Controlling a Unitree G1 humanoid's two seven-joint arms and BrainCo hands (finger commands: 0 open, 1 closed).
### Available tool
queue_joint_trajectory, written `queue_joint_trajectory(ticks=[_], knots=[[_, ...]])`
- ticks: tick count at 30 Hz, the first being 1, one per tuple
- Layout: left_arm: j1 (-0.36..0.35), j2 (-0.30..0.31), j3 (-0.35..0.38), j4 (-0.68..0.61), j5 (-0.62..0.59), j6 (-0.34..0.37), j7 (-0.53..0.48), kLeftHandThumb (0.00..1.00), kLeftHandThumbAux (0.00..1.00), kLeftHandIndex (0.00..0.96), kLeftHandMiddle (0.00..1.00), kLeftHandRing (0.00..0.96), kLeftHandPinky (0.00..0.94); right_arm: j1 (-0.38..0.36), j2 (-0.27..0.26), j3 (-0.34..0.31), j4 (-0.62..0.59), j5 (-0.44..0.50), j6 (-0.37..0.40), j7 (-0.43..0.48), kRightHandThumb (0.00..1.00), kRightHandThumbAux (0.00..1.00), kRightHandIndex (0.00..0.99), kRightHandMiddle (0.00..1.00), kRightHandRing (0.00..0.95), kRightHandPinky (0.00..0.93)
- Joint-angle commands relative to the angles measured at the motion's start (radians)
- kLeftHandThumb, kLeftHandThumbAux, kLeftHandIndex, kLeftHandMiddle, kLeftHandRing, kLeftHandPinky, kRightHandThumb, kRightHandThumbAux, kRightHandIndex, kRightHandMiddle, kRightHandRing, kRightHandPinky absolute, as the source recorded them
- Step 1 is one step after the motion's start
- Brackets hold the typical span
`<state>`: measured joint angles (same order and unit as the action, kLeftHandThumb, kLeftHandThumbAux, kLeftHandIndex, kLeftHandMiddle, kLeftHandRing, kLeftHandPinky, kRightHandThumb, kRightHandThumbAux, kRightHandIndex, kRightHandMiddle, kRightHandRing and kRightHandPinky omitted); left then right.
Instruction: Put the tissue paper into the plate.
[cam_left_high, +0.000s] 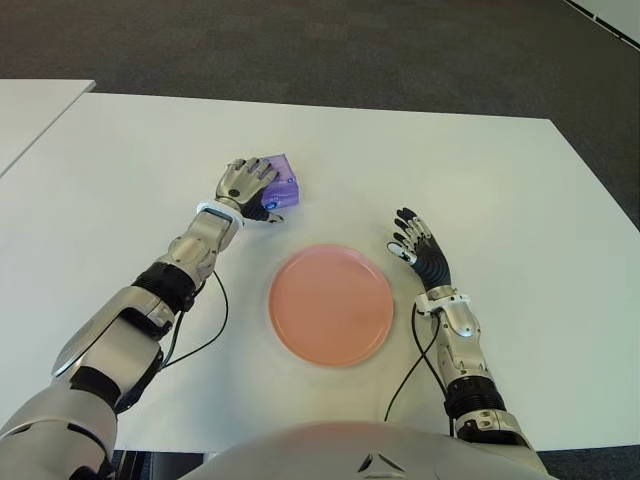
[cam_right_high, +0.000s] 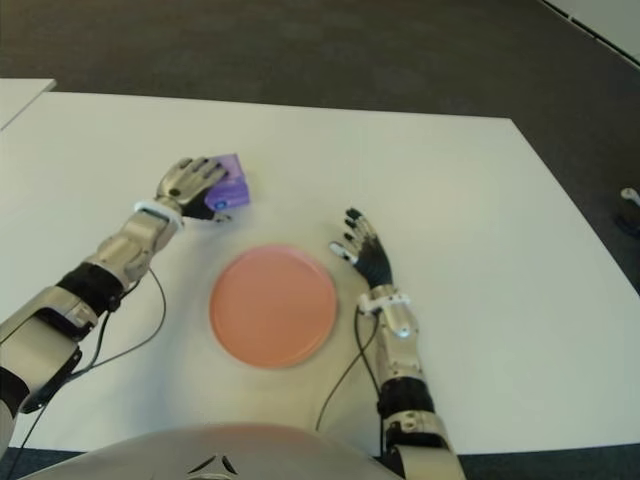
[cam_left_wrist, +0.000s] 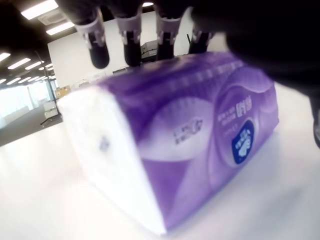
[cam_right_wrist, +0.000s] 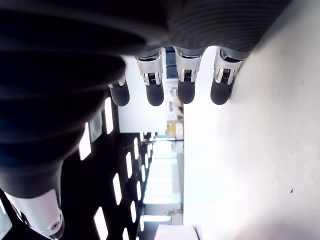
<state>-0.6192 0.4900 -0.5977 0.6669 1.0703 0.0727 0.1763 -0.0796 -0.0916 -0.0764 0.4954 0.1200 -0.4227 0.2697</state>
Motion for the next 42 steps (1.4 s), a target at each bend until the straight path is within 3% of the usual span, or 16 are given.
queue_joint_trajectory(ticks=[1, 18, 30, 42], knots=[[-0.017, -0.011, -0.022, 0.069, 0.012, -0.004, 0.042, 0.020, 0.355, 0.000, 0.000, 0.000, 0.000, 0.102, 0.014, 0.012, 0.082, -0.004, 0.082, 0.004, 0.000, 0.649, 0.000, 0.000, 0.000, 0.000], [-0.130, -0.056, -0.074, 0.351, 0.015, 0.008, 0.271, 0.000, 0.332, 0.000, 0.000, 0.000, 0.000, 0.115, 0.007, 0.027, 0.062, -0.012, 0.084, 0.004, 0.000, 0.646, 0.000, 0.000, 0.000, 0.000], [-0.150, -0.074, -0.072, 0.412, -0.014, 0.009, 0.426, 0.000, 0.351, 0.000, 0.000, 0.000, 0.000, 0.131, 0.008, 0.036, 0.025, -0.008, 0.103, 0.005, 0.000, 0.635, 0.000, 0.000, 0.000, 0.000], [-0.152, -0.076, -0.074, 0.415, -0.040, 0.000, 0.475, 0.000, 0.364, 0.000, 0.000, 0.000, 0.000, 0.157, 0.007, 0.046, -0.032, -0.012, 0.135, -0.003, 0.000, 0.631, 0.000, 0.000, 0.000, 0.000]])
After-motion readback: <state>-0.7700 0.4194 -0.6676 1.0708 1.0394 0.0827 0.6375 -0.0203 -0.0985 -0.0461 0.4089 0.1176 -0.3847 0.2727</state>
